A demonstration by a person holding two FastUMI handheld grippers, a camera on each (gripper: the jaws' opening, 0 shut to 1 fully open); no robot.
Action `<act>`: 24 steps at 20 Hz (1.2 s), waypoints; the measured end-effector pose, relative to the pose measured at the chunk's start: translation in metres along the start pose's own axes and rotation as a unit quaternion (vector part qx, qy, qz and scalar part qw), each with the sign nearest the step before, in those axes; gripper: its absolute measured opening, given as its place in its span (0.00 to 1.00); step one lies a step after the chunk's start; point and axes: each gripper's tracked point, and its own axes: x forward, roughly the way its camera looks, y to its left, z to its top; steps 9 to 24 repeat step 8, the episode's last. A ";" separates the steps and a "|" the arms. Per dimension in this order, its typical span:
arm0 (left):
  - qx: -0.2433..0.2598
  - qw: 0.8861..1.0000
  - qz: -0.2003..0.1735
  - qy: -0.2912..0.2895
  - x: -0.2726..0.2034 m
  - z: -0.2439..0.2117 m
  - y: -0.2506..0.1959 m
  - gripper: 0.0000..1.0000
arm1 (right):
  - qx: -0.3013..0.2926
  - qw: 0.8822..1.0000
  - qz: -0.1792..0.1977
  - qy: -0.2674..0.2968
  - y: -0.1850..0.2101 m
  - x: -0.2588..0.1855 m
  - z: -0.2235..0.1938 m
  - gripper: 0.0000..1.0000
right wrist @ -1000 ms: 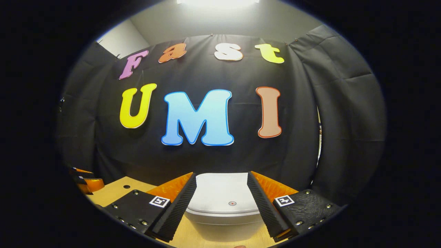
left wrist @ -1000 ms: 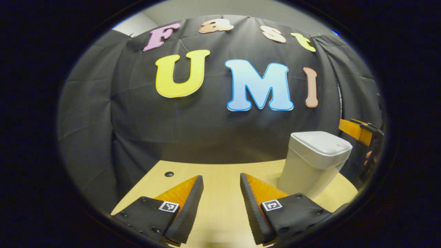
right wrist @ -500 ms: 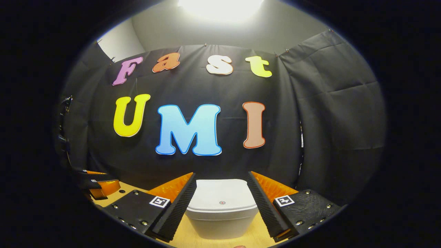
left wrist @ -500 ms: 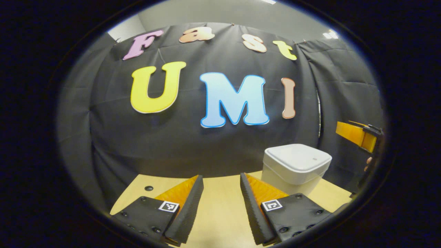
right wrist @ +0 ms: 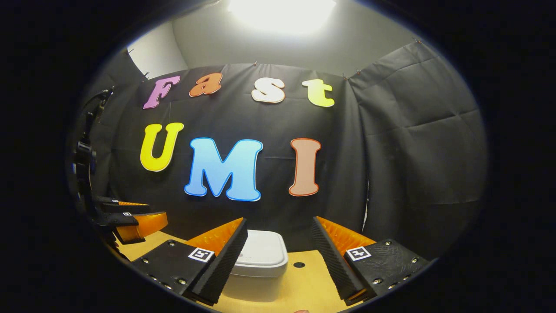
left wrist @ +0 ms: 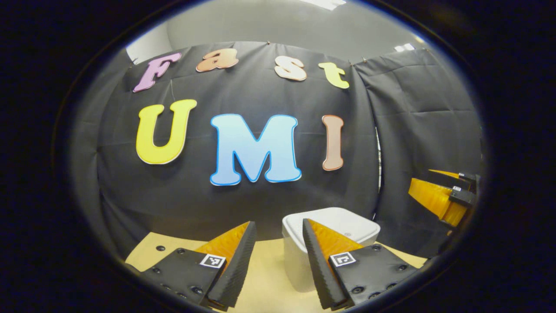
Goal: Press the lid of the desktop garbage bin to open it, pick up the crumpled paper on the desktop and throw it into the bin, then pick up the pop can on the desktop and drop it into the bin, and finally close the garbage bin lid.
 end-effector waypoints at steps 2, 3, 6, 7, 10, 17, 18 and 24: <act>-0.008 1.000 0.012 -0.007 0.007 -0.001 -0.037 0.72 | -0.008 1.000 0.018 -0.002 -0.028 0.002 -0.005 0.95; -0.009 1.000 0.017 -0.006 0.010 -0.004 -0.056 0.72 | -0.009 1.000 0.027 -0.001 -0.041 0.004 -0.010 0.95; -0.007 1.000 0.028 -0.006 0.025 -0.019 -0.112 0.72 | -0.011 0.999 0.046 0.005 -0.085 0.011 -0.032 0.95; -0.010 0.999 0.031 -0.007 0.030 -0.028 -0.130 0.72 | -0.013 0.999 0.050 0.007 -0.100 0.010 -0.041 0.95; -0.014 0.999 0.033 -0.006 0.036 -0.038 -0.149 0.72 | -0.016 0.998 0.052 0.007 -0.115 0.015 -0.052 0.95; -0.014 0.999 0.033 -0.006 0.036 -0.038 -0.149 0.72 | -0.016 0.998 0.052 0.007 -0.115 0.015 -0.052 0.95; -0.014 0.999 0.033 -0.006 0.036 -0.038 -0.149 0.72 | -0.016 0.998 0.052 0.007 -0.115 0.015 -0.052 0.95; -0.014 0.999 0.033 -0.006 0.036 -0.038 -0.149 0.72 | -0.016 0.998 0.052 0.007 -0.115 0.015 -0.052 0.95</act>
